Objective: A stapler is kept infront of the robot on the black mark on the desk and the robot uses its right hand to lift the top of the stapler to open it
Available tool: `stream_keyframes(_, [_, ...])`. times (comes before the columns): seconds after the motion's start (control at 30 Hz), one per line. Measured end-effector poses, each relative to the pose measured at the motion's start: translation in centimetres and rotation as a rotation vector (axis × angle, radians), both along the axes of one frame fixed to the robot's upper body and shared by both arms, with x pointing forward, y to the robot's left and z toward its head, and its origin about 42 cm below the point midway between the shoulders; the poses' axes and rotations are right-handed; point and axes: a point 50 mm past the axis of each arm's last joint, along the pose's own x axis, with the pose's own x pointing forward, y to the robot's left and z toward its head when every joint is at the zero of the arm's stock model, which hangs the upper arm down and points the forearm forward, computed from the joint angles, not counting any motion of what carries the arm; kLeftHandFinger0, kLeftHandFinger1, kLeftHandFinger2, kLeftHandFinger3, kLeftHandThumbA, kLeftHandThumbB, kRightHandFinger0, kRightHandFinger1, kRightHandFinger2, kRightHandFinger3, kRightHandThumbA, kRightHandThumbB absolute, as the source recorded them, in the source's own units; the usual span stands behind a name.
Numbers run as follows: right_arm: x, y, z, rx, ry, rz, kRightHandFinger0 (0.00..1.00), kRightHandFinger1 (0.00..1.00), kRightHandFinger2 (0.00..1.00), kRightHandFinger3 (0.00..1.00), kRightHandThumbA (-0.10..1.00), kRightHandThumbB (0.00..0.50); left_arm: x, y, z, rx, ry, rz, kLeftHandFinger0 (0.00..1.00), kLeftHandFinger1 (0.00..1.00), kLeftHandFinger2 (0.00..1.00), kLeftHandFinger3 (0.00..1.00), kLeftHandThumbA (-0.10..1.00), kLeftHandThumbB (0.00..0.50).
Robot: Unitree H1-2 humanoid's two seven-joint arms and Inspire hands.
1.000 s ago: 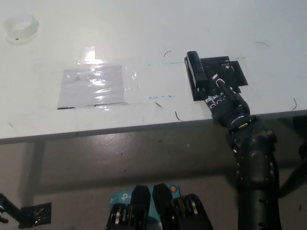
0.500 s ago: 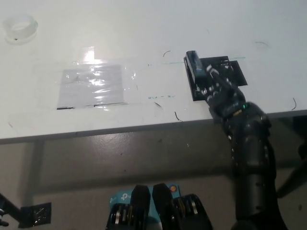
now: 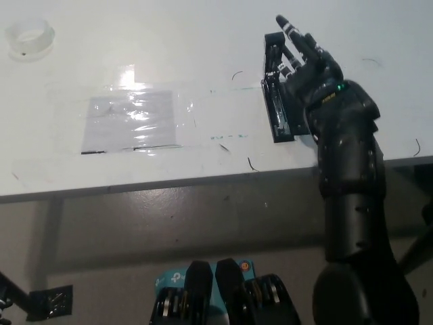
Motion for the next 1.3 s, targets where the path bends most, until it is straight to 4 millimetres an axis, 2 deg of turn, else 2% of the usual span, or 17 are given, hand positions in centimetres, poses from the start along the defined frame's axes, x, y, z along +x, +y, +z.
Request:
stream_keyframes(0.13, [0.1,0.3,0.4,-0.012,-0.001,-0.001,0.68,0.84,0.90,0.99,0.96,0.060,-0.1,0.0,-0.1,-0.001,0.003,0.000,0.39,0.54,0.72,0.89,0.79,0.021])
stream_keyframes(0.23, [0.2,0.6,0.4,-0.021,0.005,0.000,0.68,0.82,0.88,1.00,0.96,0.047,-0.2,0.0,-0.1,-0.001,0.005,0.001,0.39,0.53,0.73,0.89,0.79,0.028])
stream_keyframes(0.27, [0.3,0.8,0.6,-0.025,0.006,0.001,0.68,0.80,0.86,1.00,0.95,0.049,-0.3,0.0,-0.2,-0.001,0.008,0.001,0.38,0.52,0.72,0.89,0.79,0.034])
stream_keyframes(0.33, [0.7,1.2,0.6,-0.031,0.015,0.003,0.67,0.79,0.84,1.00,0.95,0.047,-0.5,0.0,-0.3,-0.003,0.012,0.003,0.38,0.53,0.71,0.88,0.79,0.011])
stream_keyframes(0.47, [1.8,2.0,0.8,-0.048,0.031,0.004,0.64,0.78,0.84,1.00,0.94,0.051,-0.8,-0.3,-0.6,-0.011,0.017,0.006,0.39,0.52,0.71,0.88,0.79,0.000])
stream_keyframes(0.6, [3.4,2.6,1.1,-0.081,0.052,0.002,0.62,0.75,0.82,1.00,0.92,0.055,-1.4,-0.7,-0.8,-0.019,0.022,0.009,0.40,0.53,0.73,0.90,0.80,0.028])
stream_keyframes(0.7, [4.4,2.7,1.2,-0.115,0.071,-0.006,0.60,0.75,0.82,1.00,0.91,0.052,-1.8,-0.8,-1.1,-0.023,0.031,0.012,0.42,0.55,0.74,0.90,0.81,0.014])
stream_keyframes(0.83, [5.3,2.7,1.6,-0.153,0.070,-0.023,0.60,0.76,0.83,1.00,0.89,0.073,-2.2,-0.8,-1.0,-0.020,0.033,0.012,0.42,0.55,0.73,0.90,0.80,0.016])
stream_keyframes(0.9, [5.4,2.9,1.8,-0.181,0.064,-0.028,0.57,0.75,0.82,1.00,0.91,0.096,-2.1,-0.9,-0.7,-0.016,0.023,0.009,0.41,0.55,0.74,0.91,0.80,0.021])
stream_keyframes(1.0, [5.5,3.2,1.8,-0.213,0.049,-0.036,0.56,0.72,0.81,0.99,0.91,0.102,-2.2,-1.0,-0.6,-0.016,0.019,0.009,0.43,0.56,0.75,0.91,0.80,0.018])
stream_keyframes(1.07, [5.5,3.2,1.7,-0.231,0.041,-0.042,0.56,0.70,0.79,0.98,0.90,0.102,-2.3,-1.0,-0.7,-0.017,0.021,0.010,0.44,0.57,0.75,0.91,0.80,0.015])
stream_keyframes(1.17, [5.6,2.9,1.7,-0.243,0.028,-0.053,0.55,0.71,0.79,0.99,0.89,0.094,-2.4,-1.0,-0.7,-0.017,0.024,0.011,0.43,0.54,0.73,0.91,0.79,0.019])
stream_keyframes(1.3, [5.6,2.2,1.4,-0.255,0.005,-0.064,0.58,0.73,0.83,1.00,0.90,0.079,-2.2,-1.1,-0.7,-0.020,0.020,0.012,0.43,0.56,0.73,0.91,0.79,0.023])
